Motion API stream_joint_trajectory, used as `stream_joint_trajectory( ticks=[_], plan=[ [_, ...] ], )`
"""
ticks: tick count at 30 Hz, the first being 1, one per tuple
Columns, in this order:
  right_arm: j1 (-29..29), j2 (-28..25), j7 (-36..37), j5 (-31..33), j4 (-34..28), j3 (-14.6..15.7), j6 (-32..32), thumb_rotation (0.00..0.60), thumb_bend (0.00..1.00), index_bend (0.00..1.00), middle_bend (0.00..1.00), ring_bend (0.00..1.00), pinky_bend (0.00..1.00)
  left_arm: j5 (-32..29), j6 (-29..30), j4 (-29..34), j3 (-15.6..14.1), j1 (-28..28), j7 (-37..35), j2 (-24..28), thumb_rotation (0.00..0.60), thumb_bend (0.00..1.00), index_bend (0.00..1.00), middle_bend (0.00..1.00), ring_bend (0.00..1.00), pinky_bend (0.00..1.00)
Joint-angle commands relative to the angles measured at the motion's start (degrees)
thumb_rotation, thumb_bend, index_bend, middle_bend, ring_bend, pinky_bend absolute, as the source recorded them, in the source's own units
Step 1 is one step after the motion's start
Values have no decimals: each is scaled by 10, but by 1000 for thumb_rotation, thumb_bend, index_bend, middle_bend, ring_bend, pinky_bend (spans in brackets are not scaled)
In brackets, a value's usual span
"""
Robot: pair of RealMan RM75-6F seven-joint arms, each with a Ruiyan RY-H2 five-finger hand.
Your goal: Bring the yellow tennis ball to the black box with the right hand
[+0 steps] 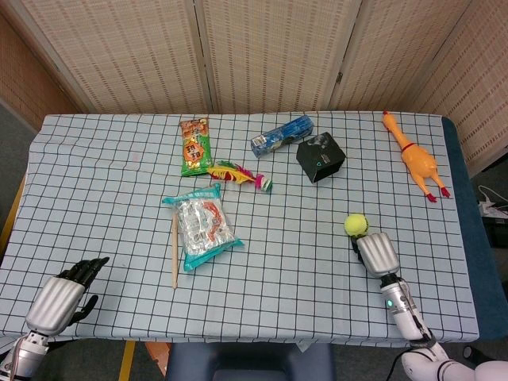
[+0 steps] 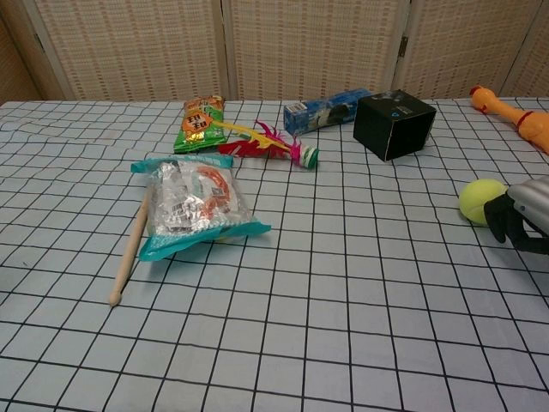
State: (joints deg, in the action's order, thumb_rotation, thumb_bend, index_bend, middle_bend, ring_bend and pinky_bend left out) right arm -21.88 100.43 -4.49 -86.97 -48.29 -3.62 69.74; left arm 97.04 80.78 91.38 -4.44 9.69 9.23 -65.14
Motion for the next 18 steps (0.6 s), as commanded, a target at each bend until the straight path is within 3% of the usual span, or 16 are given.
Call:
stream_joint_trajectory(
  ticks=[1, 18],
  plan=[
    [-10, 19, 20, 0, 35, -3, -3, 600, 982, 974, 854, 805, 1000, 0, 0, 0, 0, 0, 1, 0, 600, 424, 88, 168, 185, 479],
    [-51, 87, 104, 3, 201, -10, -28, 600, 982, 974, 854, 805, 1000, 2, 1, 2, -1, -1, 3, 0, 600, 423, 89, 168, 185, 479]
  ],
)
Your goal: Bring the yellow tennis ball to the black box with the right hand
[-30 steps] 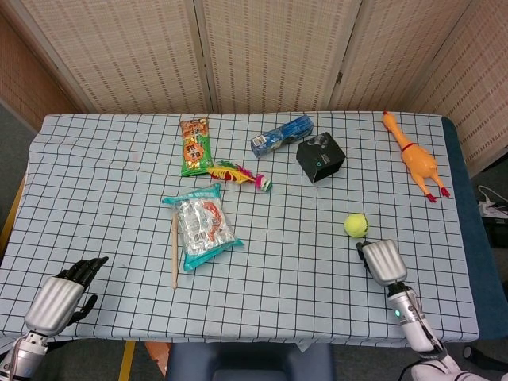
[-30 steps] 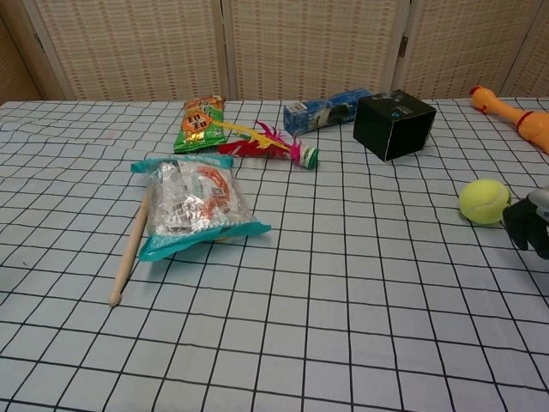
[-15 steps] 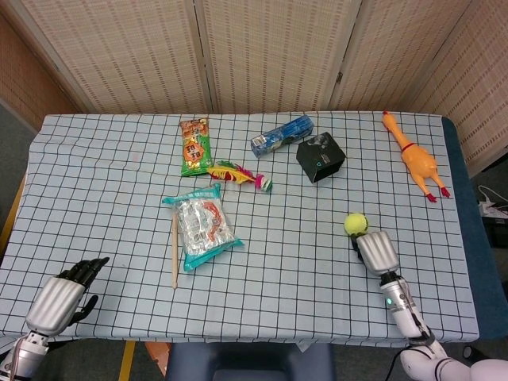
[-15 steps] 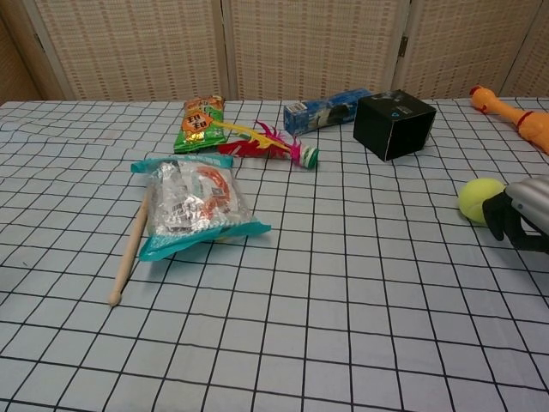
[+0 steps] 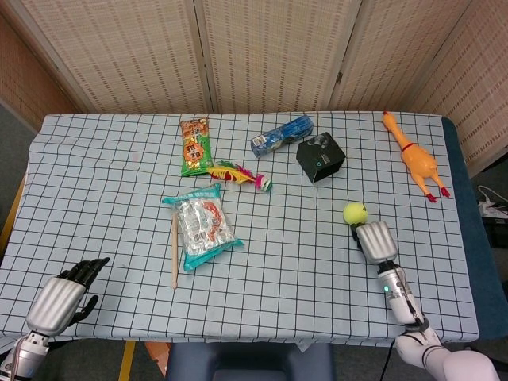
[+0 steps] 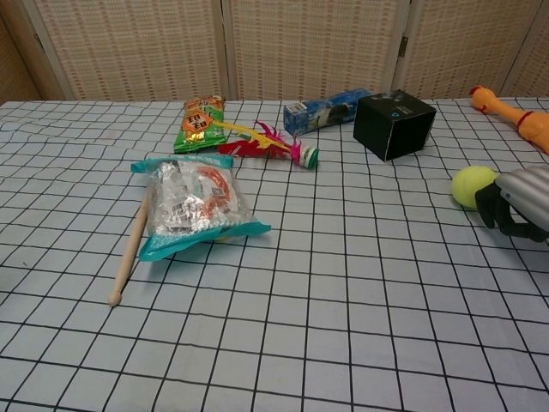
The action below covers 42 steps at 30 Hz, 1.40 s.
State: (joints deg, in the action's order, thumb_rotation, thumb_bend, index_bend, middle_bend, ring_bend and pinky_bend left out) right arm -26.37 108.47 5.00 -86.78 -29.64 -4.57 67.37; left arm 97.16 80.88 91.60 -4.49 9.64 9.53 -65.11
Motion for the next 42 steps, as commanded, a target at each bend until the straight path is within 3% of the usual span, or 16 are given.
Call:
stream_joint_trajectory(
  ticks=[1, 21, 42],
  plan=[
    [-7, 8, 11, 1, 19, 0, -6, 600, 981, 974, 854, 805, 1000, 1, 0, 0, 0, 0, 0, 0, 600, 423, 89, 168, 185, 479],
    [-43, 10, 31, 19, 81, -7, -70, 600, 982, 975, 854, 804, 1000, -1, -3, 2, 0, 0, 6, -1, 600, 423, 88, 168, 185, 479],
    [-68, 37, 54, 21, 114, -8, -80, 600, 982, 975, 854, 804, 1000, -3, -4, 2, 1, 1, 10, -1, 600, 423, 88, 168, 185, 480]
  ],
)
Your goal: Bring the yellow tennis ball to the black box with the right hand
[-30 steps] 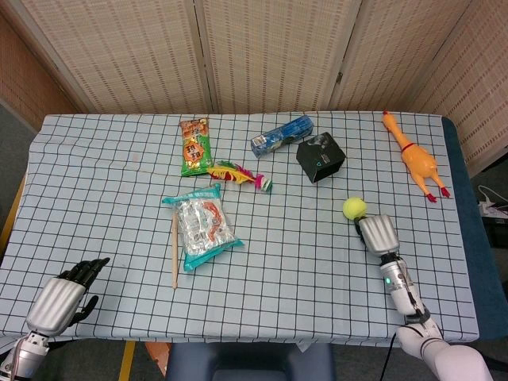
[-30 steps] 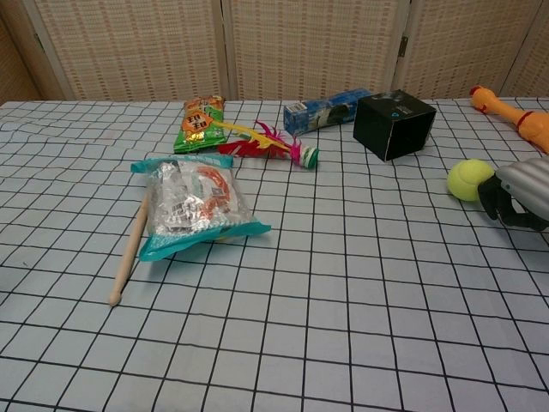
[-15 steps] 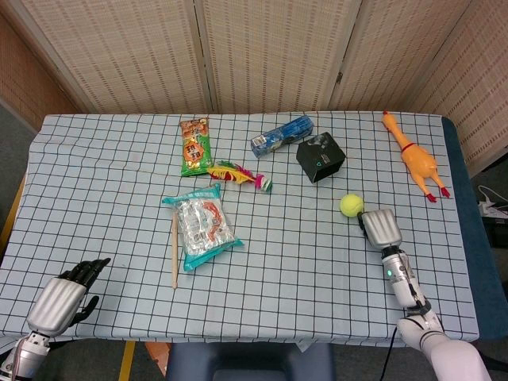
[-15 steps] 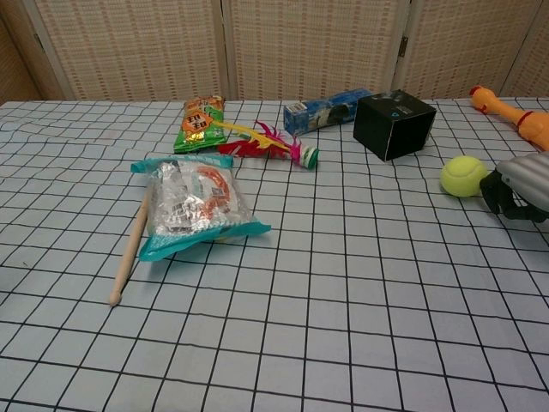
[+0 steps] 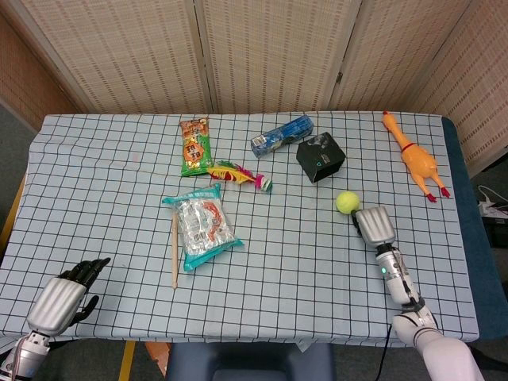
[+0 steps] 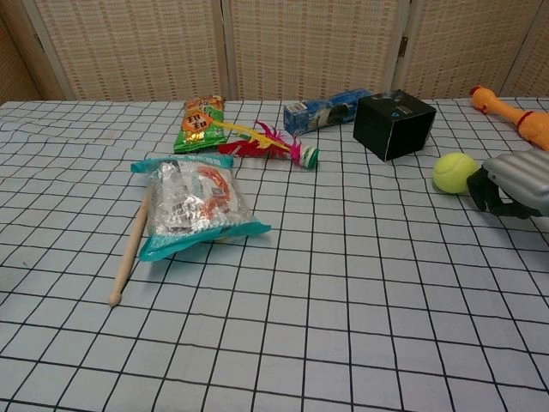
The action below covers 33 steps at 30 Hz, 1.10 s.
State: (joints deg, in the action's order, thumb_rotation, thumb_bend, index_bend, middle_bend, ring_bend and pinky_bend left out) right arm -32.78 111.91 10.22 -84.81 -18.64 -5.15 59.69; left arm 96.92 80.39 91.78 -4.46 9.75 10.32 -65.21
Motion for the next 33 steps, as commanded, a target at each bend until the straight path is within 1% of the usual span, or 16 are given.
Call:
stream_joint_trajectory(
  ticks=[1, 12, 26, 33],
  plan=[
    [-5, 4, 4, 3, 5, -3, -5, 600, 981, 974, 854, 805, 1000, 0, 1, 0, 1, 0, 3, -1, 600, 424, 88, 168, 185, 480],
    [-23, 20, 14, 6, 37, -4, -30, 600, 981, 975, 854, 805, 1000, -7, -3, -1, 2, 0, 9, -3, 600, 424, 88, 168, 186, 480],
    [-58, 22, 10, 9, 75, -6, -74, 600, 981, 975, 854, 805, 1000, -13, -10, 0, 4, 1, 22, -6, 600, 424, 88, 168, 185, 480],
    [-75, 21, 4, 4, 88, 2, -113, 600, 981, 975, 854, 804, 1000, -21, -12, 0, 7, 1, 27, -8, 600, 424, 89, 168, 186, 480]
  ],
)
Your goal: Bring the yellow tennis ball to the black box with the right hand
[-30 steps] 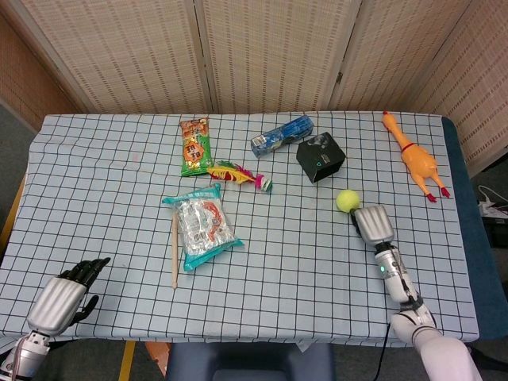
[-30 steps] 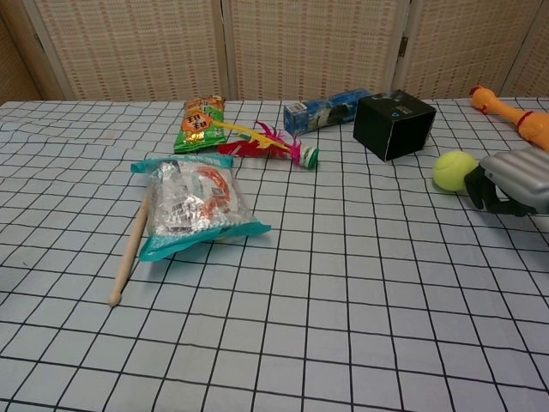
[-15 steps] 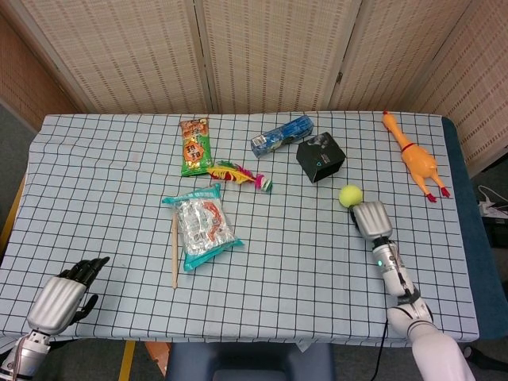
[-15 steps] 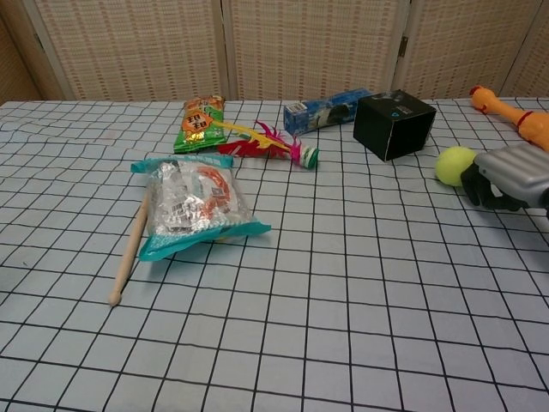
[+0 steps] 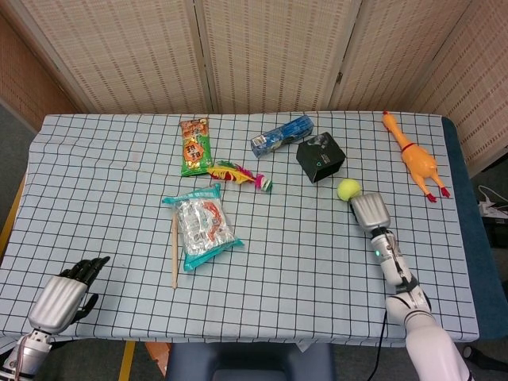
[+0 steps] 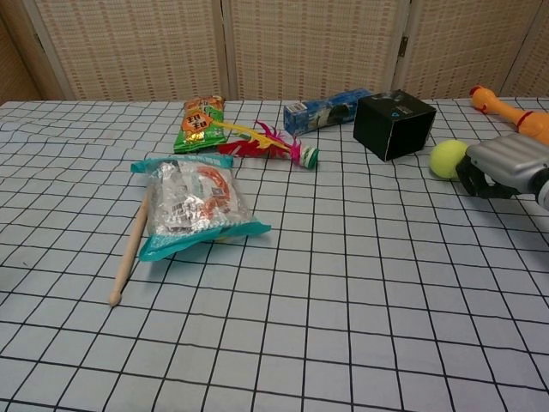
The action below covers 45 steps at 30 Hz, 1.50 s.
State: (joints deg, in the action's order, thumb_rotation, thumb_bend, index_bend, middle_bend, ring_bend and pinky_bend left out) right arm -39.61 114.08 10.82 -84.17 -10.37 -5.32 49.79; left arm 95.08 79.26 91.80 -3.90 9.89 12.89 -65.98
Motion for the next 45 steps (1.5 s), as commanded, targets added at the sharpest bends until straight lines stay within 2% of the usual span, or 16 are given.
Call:
stream_joint_trajectory(
  ticks=[1, 20, 30, 33, 37, 42, 45],
  plan=[
    [-9, -1, -3, -3, 8, 4, -19, 600, 981, 975, 854, 805, 1000, -5, -2, -1, 2, 0, 2, -1, 600, 424, 89, 168, 186, 480],
    [-54, -1, -12, -2, 30, 5, -82, 600, 982, 975, 854, 805, 1000, -37, -24, -4, 10, 6, 24, -11, 600, 425, 89, 168, 186, 482],
    [-60, 6, -7, 1, 38, 3, -82, 600, 981, 967, 854, 786, 1000, -41, -25, -5, 11, 7, 27, -13, 600, 424, 88, 169, 186, 482],
    [-66, 12, -4, 1, 40, 0, -51, 600, 982, 930, 854, 754, 1000, -52, -35, -9, 14, 9, 25, -15, 600, 425, 88, 168, 186, 482],
    [-70, 17, -10, 2, 46, -1, -46, 600, 981, 852, 840, 708, 1000, -60, -41, -11, 15, 12, 26, -16, 600, 424, 88, 169, 186, 483],
    [-71, 20, -10, 5, 47, -3, -54, 600, 981, 713, 710, 598, 916, -62, -43, -12, 15, 13, 23, -15, 600, 424, 87, 169, 186, 483],
    [-71, 20, -7, 4, 46, -1, -55, 600, 981, 677, 663, 559, 872, -64, -44, -13, 15, 13, 23, -16, 600, 424, 87, 169, 186, 483]
  ],
)
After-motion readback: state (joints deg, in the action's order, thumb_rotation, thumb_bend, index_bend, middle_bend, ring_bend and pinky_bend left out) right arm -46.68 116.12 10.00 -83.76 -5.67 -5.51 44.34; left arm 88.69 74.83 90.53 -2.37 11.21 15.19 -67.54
